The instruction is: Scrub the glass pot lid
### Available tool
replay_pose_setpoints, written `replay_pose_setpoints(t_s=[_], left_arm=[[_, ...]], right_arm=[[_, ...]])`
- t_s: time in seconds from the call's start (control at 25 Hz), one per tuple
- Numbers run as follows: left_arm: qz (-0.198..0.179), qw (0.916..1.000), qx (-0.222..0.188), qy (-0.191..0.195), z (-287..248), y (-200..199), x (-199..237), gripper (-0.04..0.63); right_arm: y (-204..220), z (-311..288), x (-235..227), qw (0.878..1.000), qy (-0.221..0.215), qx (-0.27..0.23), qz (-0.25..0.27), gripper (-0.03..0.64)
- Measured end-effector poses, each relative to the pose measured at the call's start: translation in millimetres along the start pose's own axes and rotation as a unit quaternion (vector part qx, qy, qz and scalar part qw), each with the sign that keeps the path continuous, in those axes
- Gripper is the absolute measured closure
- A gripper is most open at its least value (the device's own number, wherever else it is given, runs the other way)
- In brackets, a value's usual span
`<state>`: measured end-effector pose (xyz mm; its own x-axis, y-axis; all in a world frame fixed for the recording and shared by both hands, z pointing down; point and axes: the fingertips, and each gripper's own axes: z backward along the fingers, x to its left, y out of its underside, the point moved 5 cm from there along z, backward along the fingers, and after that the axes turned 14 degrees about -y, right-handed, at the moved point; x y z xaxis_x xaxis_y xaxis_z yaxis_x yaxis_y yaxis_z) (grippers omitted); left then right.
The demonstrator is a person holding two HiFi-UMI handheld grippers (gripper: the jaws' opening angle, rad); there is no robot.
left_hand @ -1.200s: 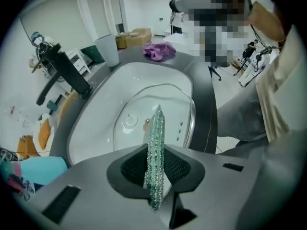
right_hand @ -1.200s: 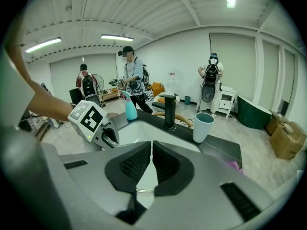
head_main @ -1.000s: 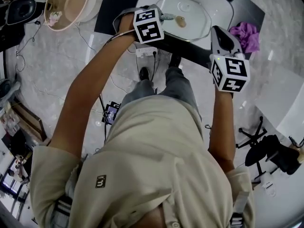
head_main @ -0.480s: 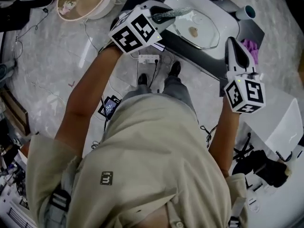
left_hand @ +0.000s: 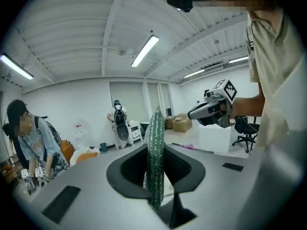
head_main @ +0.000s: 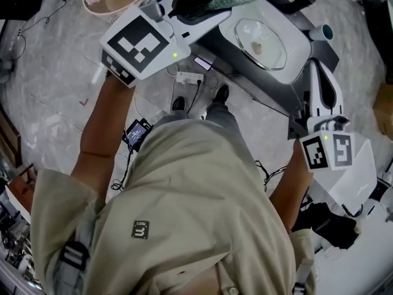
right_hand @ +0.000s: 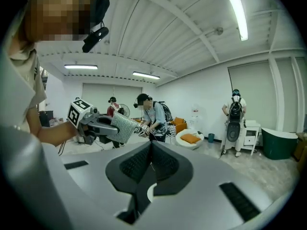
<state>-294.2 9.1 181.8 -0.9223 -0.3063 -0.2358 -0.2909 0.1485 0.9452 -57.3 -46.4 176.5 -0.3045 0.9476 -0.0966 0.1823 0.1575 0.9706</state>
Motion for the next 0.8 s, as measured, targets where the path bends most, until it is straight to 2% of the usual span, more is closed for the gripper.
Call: replay_pose_setpoints(t_s=[0.32, 0.56, 0.8], left_arm=[[0.018, 0.9994, -0.029, -0.003, 35, -41, -30, 0.512], [0.02, 0.9989, -0.041, 0.0, 64, -35, -23, 0.512], [0.022, 0.999, -0.039, 0.0, 53, -33, -29, 0.512]], right_arm=[[-21, 33, 21, 1.0, -0.005, -0.001, 0.028, 0.594], [-27, 23, 50, 0.999, -0.002, 0.001, 0.039, 0.594], [-24, 26, 39, 0.999, -0.001, 0.007, 0.041, 0.594]])
